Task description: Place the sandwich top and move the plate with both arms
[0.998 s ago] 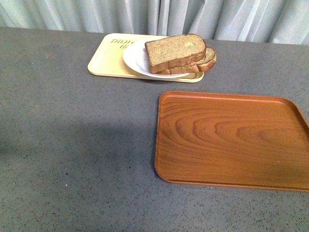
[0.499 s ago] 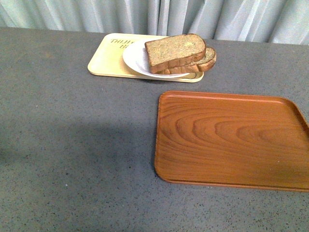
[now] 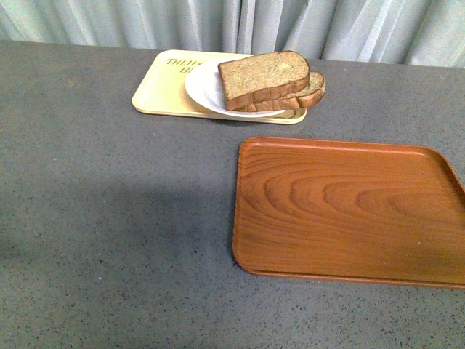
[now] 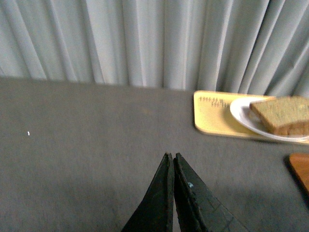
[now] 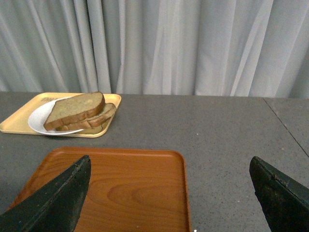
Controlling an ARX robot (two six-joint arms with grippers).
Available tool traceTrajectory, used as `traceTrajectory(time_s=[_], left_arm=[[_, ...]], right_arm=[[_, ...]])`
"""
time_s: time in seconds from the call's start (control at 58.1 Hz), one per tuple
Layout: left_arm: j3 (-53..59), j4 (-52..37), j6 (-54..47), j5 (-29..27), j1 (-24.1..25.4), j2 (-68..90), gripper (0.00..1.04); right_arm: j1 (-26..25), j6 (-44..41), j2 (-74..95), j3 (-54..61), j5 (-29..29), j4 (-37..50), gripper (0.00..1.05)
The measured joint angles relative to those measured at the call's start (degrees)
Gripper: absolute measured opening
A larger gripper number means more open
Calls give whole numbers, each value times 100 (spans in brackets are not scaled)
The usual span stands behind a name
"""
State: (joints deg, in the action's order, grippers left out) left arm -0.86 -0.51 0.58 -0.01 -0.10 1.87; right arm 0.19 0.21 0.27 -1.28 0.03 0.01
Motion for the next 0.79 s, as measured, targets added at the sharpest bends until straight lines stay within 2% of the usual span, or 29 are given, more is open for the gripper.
traceTrajectory(time_s=[0.224, 0.602, 0.791], left_arm=[[0, 52, 2, 0, 4, -94, 2], [0, 52, -7, 0, 4, -98, 97], [0, 52, -13, 0, 4, -98, 96]], right_arm=[[2, 0, 0, 0, -4, 0, 96], [2, 0, 0, 0, -2, 0, 96], [0, 0, 0, 0, -2, 0, 96]])
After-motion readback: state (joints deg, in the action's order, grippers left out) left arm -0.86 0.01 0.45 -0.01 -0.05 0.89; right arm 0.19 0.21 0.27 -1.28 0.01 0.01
